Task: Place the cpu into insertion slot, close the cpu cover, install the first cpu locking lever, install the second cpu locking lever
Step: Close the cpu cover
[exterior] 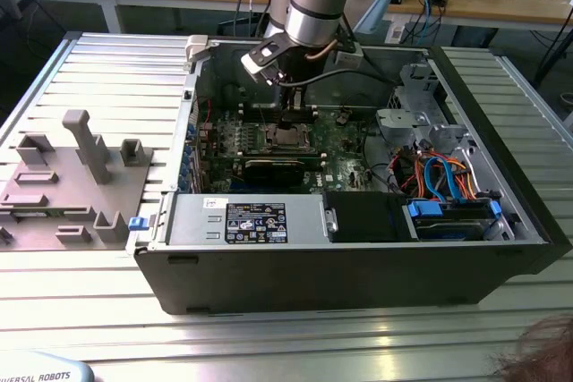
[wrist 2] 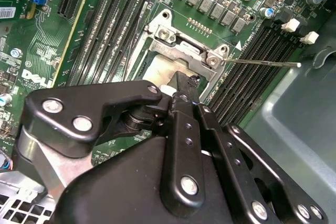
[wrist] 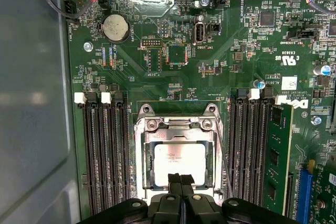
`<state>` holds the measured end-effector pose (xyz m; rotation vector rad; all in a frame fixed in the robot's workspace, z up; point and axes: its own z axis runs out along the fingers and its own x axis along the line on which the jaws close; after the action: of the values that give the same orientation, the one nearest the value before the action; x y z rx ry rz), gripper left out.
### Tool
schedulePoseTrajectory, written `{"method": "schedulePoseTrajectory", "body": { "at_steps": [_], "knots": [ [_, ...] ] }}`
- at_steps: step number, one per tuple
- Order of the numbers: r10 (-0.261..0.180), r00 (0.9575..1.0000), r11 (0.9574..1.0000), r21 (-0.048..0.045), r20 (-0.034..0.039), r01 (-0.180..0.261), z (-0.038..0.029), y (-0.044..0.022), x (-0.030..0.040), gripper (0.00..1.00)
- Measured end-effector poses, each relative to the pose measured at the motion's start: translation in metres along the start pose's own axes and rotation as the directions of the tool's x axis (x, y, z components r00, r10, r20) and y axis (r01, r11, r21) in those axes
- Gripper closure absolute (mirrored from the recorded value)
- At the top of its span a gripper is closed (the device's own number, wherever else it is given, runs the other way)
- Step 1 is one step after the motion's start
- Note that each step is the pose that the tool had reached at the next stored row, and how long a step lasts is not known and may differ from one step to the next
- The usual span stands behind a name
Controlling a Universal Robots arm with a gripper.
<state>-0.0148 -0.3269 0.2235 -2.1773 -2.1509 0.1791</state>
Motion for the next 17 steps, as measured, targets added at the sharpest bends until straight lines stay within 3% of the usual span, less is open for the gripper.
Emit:
{"method": "schedulePoseTrajectory", "body": {
  "at_steps": [12,17],
  "knots": [
    [0.0,1.0,1.0,0.0,-0.0001,0.0,0.0079,-0.0023,0.0002,0.89],
    [0.0,1.0,1.0,0.0,-0.0001,0.0,0.0135,-0.0075,0.0003,0.89]
  ]
}}
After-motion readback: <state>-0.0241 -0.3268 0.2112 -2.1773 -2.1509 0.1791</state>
